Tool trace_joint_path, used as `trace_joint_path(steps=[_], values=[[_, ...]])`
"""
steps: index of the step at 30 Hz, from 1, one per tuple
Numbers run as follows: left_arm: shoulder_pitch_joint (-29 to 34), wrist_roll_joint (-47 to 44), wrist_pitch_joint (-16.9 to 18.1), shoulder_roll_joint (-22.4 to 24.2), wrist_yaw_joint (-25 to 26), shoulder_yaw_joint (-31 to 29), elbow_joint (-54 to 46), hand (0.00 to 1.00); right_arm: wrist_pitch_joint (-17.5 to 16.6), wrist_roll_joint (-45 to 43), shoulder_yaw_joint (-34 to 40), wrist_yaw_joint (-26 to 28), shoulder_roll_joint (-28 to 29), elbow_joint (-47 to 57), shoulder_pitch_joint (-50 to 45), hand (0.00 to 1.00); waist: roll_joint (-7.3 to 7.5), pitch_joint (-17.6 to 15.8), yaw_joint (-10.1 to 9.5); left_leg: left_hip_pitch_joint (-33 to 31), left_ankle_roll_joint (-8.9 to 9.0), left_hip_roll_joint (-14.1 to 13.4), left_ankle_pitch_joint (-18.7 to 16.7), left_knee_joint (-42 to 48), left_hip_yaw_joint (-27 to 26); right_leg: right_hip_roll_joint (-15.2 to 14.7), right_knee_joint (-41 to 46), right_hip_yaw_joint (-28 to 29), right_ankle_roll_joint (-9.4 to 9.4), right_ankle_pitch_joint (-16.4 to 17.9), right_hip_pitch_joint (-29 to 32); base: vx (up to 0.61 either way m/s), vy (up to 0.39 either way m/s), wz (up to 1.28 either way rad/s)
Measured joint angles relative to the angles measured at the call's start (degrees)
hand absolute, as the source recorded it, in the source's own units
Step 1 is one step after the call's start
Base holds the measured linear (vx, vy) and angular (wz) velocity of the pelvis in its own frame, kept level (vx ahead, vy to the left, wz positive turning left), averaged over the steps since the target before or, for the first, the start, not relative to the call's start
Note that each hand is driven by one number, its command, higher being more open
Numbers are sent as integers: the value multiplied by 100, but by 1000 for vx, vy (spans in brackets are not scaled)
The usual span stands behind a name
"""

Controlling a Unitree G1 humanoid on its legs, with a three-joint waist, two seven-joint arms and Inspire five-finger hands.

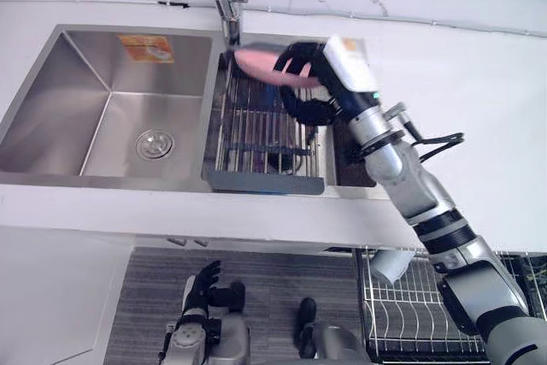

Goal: Walk over to the sink, pick up the cup, carry it to the dishwasher, place the cup inside the dishwasher, then close the dishwasher door

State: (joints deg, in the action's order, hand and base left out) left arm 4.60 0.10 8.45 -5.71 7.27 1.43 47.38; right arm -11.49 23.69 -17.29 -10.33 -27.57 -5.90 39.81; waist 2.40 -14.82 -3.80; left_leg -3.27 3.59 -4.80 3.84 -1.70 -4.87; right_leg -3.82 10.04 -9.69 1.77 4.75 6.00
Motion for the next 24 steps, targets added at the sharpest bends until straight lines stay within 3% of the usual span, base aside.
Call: trace_joint_path(steps=[11, 17, 21, 24], values=[[0, 0, 0, -44, -17, 14, 111, 90, -30, -228, 8, 168, -49, 119, -232, 30, 74, 49, 62, 282, -3, -21, -50, -74, -275, 59, -82, 307, 37, -66, -122, -1, -1, -16], [12, 1, 3, -104, -14, 11, 241, 90, -30, -205, 49, 174, -195, 462, -548, 30, 223, 234, 119, 442, -9, -16, -59, -121, -354, 66, -147, 389, 57, -110, -237, 24, 5, -6], [55, 10, -24, -103, -15, -8, 305, 90, -184, -199, 770, 171, -204, 1485, -1674, 30, 244, 324, 191, 615, -37, 10, -151, -125, -582, 67, -202, 645, 117, -175, -306, 30, 35, -27], [163, 134, -33, -91, -28, -63, 319, 90, -229, -195, 1689, 154, -148, 2061, -2692, 30, 232, 428, 409, 685, -79, 46, -257, -113, -798, 58, -312, 866, 164, -252, -296, 9, 50, -37]])
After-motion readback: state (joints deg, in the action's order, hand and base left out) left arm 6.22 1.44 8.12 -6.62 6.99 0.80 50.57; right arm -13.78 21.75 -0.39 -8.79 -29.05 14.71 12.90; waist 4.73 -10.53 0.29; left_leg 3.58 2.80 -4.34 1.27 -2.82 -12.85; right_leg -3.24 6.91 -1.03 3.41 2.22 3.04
